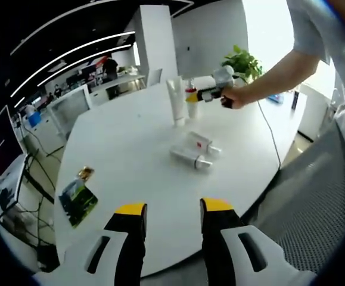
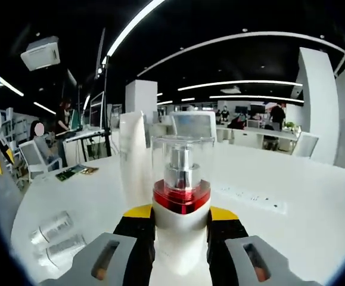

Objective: Arrange the skincare products in the storage area until every visible bottle or jar stands upright without overlapping.

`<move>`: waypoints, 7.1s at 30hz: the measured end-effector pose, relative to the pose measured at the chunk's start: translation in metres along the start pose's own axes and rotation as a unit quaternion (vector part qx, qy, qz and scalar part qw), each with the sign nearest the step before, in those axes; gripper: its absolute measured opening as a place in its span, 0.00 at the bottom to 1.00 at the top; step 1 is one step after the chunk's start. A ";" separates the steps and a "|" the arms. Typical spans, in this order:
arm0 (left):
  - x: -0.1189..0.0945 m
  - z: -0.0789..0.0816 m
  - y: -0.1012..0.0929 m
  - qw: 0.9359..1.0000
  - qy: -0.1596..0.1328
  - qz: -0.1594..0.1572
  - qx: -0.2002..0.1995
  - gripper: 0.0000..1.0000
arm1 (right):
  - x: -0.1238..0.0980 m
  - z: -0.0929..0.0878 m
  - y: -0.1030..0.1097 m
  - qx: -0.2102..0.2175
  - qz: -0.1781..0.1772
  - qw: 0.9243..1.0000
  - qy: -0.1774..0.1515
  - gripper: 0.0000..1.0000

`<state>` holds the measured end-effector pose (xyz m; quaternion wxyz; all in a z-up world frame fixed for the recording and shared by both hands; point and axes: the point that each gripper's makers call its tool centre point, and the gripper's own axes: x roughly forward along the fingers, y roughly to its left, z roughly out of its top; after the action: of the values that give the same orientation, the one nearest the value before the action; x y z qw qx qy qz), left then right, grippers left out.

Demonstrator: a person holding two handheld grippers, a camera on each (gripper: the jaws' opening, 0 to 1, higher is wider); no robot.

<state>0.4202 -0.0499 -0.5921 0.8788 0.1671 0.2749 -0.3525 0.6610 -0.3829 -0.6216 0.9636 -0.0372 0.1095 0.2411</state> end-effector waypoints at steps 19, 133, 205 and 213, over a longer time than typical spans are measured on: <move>-0.002 0.002 0.000 1.000 -0.006 0.003 0.011 0.33 | -0.006 -0.011 0.013 -0.005 0.037 0.997 0.062 0.38; -0.002 0.003 0.003 0.998 -0.012 0.020 0.058 0.48 | 0.006 -0.024 0.029 -0.132 0.233 0.943 0.197 0.24; -0.002 -0.001 0.001 0.996 -0.002 0.021 0.085 0.45 | -0.063 -0.102 0.165 -0.618 0.467 0.518 0.364 0.69; -0.003 -0.001 0.003 0.996 -0.003 0.026 0.083 0.44 | -0.065 -0.123 0.163 -0.677 0.488 0.419 0.357 0.48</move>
<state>0.4202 -0.0455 -0.5909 0.8714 0.2458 0.2377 -0.3518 0.5042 -0.2842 -0.7291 0.2221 -0.7011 0.2449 0.6318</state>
